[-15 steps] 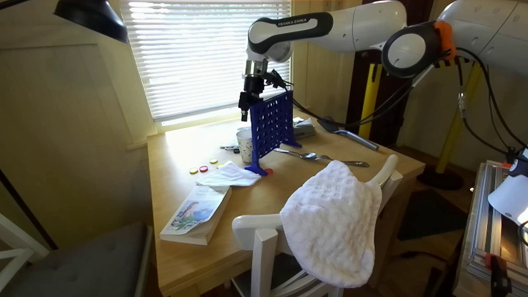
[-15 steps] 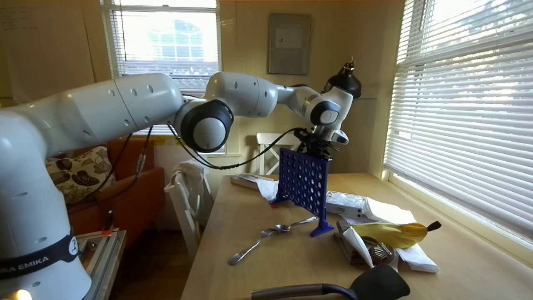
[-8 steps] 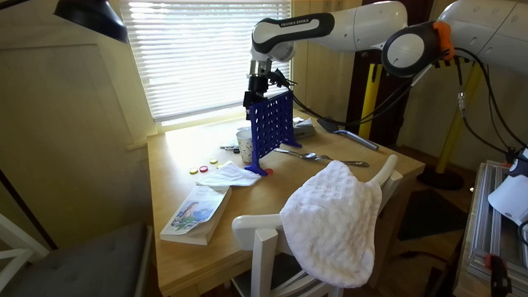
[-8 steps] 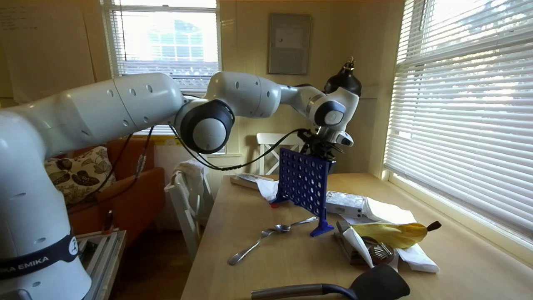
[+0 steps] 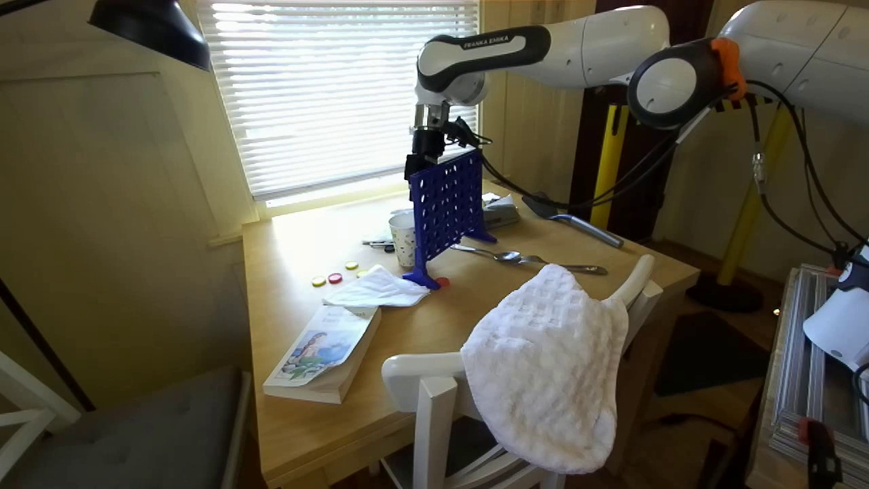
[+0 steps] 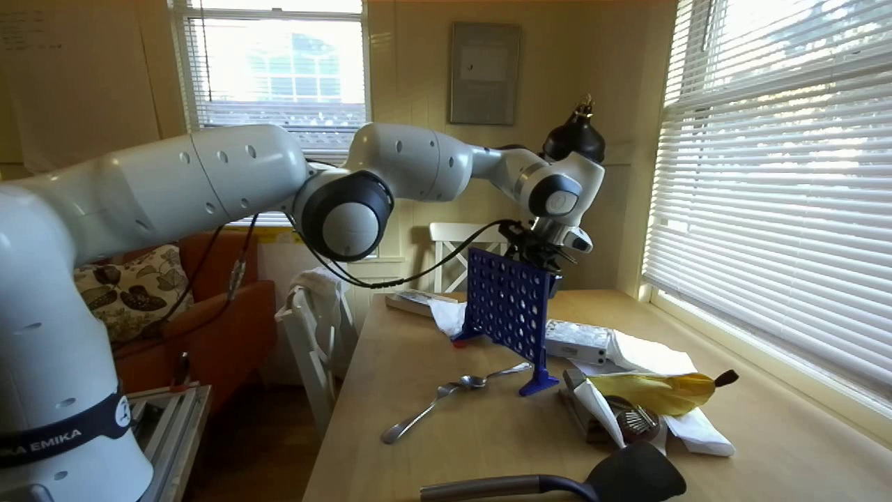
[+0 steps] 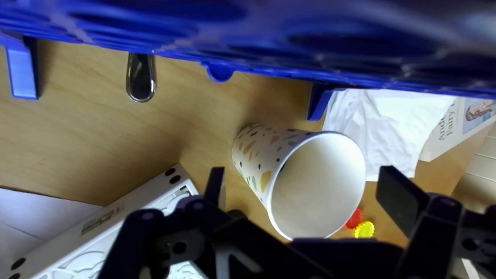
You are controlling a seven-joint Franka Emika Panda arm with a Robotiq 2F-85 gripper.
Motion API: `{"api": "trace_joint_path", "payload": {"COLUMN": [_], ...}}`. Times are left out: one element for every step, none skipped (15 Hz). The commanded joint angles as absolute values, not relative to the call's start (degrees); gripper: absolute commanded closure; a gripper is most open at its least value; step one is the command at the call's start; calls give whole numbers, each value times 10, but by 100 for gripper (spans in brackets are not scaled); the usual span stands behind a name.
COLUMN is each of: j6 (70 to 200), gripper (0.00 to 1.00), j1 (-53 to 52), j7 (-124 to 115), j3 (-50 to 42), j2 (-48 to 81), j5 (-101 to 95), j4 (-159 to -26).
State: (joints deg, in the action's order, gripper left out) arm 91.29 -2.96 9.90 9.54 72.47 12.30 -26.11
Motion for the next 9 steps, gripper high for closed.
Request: {"api": "trace_joint_path", "payload": {"j6": [894, 892, 890, 889, 888, 889, 889, 888, 886], "gripper": [0, 0, 0, 0, 0, 0, 0, 0, 0], "j1": [-28, -28, -27, -26, -26, -26, -26, -25, -24], "j7": [104, 102, 102, 101, 101, 99, 97, 96, 97], "j3": [107, 107, 108, 110, 110, 109, 109, 109, 111], "j2": [736, 736, 736, 735, 734, 734, 735, 735, 735], "j5": [126, 126, 127, 128, 128, 127, 127, 128, 130], "j4": [-250, -249, -248, -248, -249, -249, -250, -250, -250]}}
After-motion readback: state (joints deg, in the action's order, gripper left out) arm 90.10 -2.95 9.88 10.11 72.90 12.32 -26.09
